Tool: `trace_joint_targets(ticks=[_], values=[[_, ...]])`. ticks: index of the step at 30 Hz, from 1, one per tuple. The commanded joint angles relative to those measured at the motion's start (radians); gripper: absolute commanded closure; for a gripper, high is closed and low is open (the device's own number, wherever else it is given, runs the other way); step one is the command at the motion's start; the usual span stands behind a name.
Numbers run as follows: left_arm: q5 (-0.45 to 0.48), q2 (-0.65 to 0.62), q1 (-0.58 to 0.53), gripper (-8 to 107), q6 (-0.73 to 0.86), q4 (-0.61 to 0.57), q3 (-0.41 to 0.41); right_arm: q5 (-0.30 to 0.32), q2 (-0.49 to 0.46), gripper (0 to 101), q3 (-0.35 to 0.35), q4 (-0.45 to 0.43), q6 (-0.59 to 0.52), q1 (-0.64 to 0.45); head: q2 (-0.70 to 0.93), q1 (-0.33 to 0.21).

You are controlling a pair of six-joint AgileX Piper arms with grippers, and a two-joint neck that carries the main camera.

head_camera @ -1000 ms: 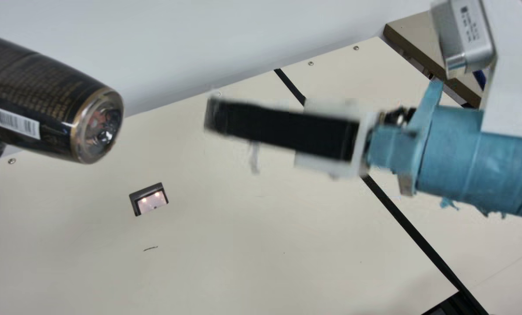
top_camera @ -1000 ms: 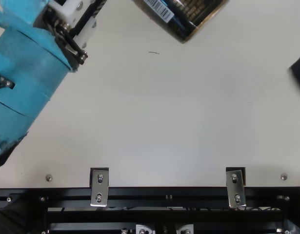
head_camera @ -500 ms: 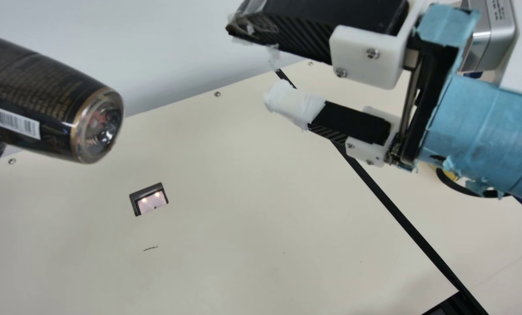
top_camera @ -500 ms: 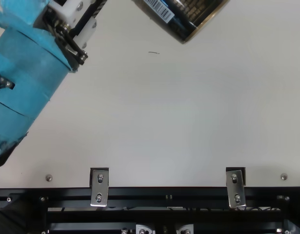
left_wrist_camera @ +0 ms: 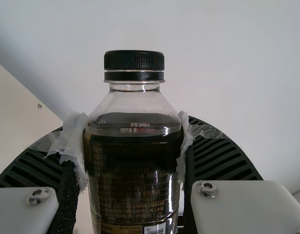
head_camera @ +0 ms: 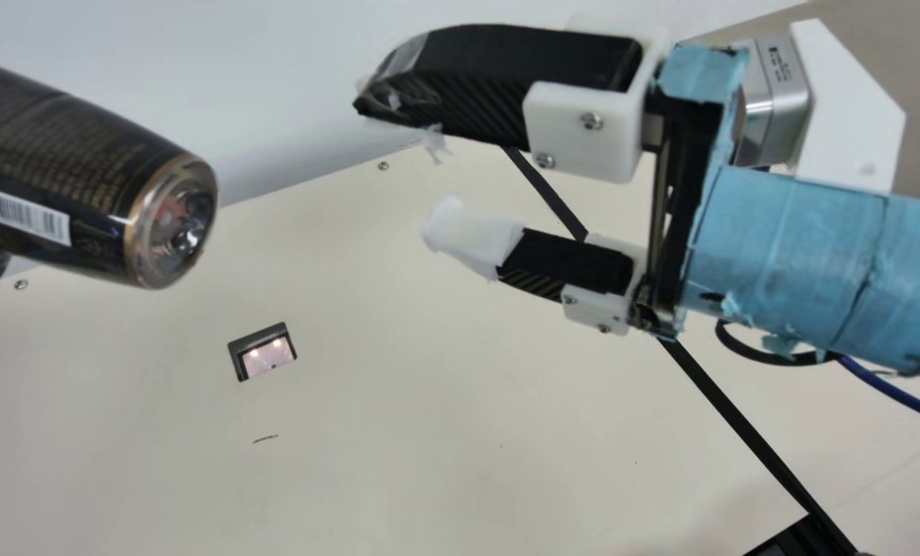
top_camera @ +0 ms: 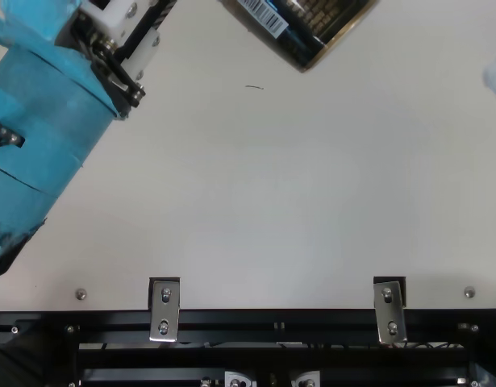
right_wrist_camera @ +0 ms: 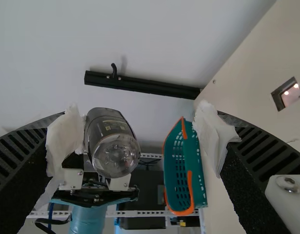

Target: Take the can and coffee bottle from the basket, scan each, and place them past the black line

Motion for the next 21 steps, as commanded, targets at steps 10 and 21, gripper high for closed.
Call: trace_joint_targets(ticks=[10, 21], values=[[0.000, 0.000, 0.000, 89, 0.000, 0.000, 0.000, -0.269, 0.122, 0, -0.003, 0.032, 0.146, 0.296, -0.011, 0.000], [0.000, 0.000, 0.000, 89, 0.000, 0.000, 0.000, -0.390, 0.176, 0, -0.012, 0.052, 0.190, 0.413, -0.011, 0.000]])
